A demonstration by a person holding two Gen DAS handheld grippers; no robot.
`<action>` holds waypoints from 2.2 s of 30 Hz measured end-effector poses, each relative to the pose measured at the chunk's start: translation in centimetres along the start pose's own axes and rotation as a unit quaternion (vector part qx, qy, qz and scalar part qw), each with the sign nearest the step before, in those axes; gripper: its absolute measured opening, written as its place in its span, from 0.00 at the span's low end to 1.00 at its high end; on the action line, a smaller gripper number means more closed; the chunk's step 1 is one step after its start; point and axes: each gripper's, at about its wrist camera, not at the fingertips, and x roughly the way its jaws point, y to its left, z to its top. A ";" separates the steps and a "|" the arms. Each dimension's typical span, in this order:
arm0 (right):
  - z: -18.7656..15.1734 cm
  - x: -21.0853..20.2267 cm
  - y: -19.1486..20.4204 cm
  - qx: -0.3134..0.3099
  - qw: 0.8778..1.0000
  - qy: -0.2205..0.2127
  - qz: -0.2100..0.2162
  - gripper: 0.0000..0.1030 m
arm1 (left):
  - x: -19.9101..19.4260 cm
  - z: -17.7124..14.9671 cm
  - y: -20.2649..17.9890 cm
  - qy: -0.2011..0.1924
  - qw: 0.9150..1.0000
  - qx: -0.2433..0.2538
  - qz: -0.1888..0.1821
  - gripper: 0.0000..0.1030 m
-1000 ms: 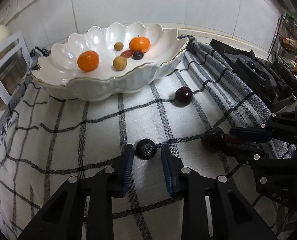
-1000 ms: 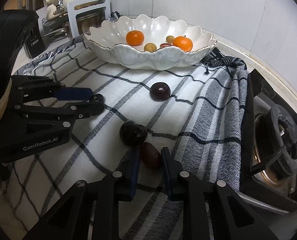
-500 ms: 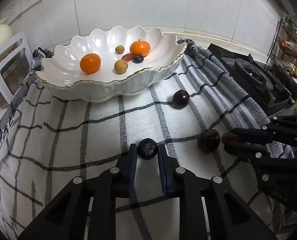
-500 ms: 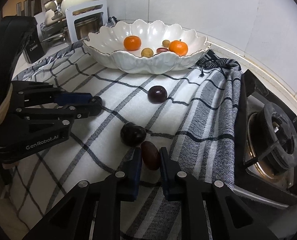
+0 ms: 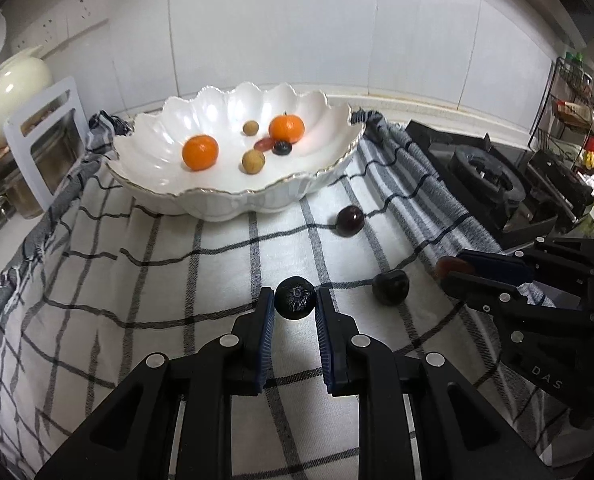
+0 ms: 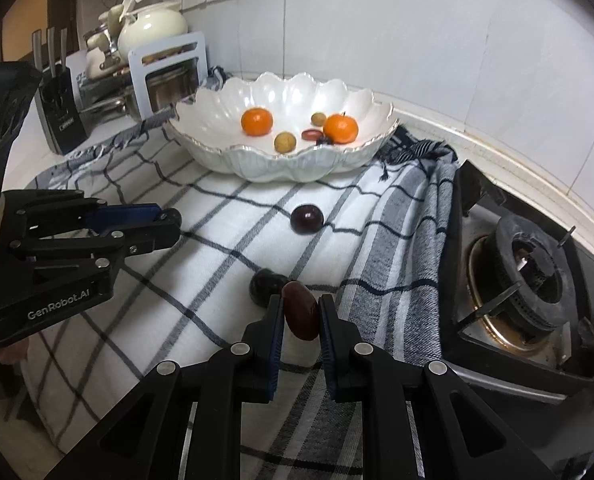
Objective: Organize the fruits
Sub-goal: 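Close the left gripper on the blueberry while the right gripper closes on the red date, then carry the blueberry and the red date in both grippers over the bowl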
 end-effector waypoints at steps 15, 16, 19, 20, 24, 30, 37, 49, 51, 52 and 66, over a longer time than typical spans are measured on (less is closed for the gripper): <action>2.1 -3.9 1.3 0.021 0.997 -0.070 -0.010 0.18 | -5.2 1.4 0.6 -0.069 0.997 -0.012 0.017 0.21; 2.3 -4.1 1.3 0.024 0.997 -0.075 -0.011 0.18 | -5.5 1.5 0.6 -0.075 0.997 -0.012 0.019 0.21; 2.9 -4.6 1.5 0.030 0.996 -0.087 -0.009 0.18 | -6.4 1.9 0.8 -0.089 0.996 -0.013 0.023 0.21; 3.1 -4.8 1.6 0.032 0.995 -0.092 -0.009 0.18 | -6.7 2.0 0.9 -0.094 0.995 -0.013 0.025 0.21; 3.9 -5.4 1.7 0.036 0.994 -0.107 -0.010 0.18 | -7.8 2.6 1.4 -0.115 0.993 -0.015 0.033 0.21; 5.4 -6.1 2.0 0.033 0.991 -0.133 -0.015 0.18 | -9.1 3.8 2.3 -0.143 0.989 -0.020 0.044 0.21; 7.7 -6.5 1.9 0.035 0.987 -0.159 -0.017 0.18 | -10.0 5.8 3.5 -0.170 0.984 -0.026 0.052 0.21; 11.8 -3.5 0.6 0.044 0.986 -0.160 -0.026 0.18 | -8.0 9.0 5.7 -0.170 0.983 -0.032 0.066 0.21; 12.3 -2.5 0.2 0.050 0.987 -0.151 -0.026 0.18 | -7.4 9.4 6.1 -0.164 0.983 -0.034 0.069 0.21; 12.6 -1.8 -0.1 0.055 0.988 -0.146 -0.023 0.18 | -6.8 9.7 6.4 -0.158 0.984 -0.034 0.067 0.21; 15.2 4.1 -1.5 0.070 0.994 -0.083 -0.011 0.18 | 1.2 11.9 8.7 -0.062 0.995 -0.052 0.056 0.21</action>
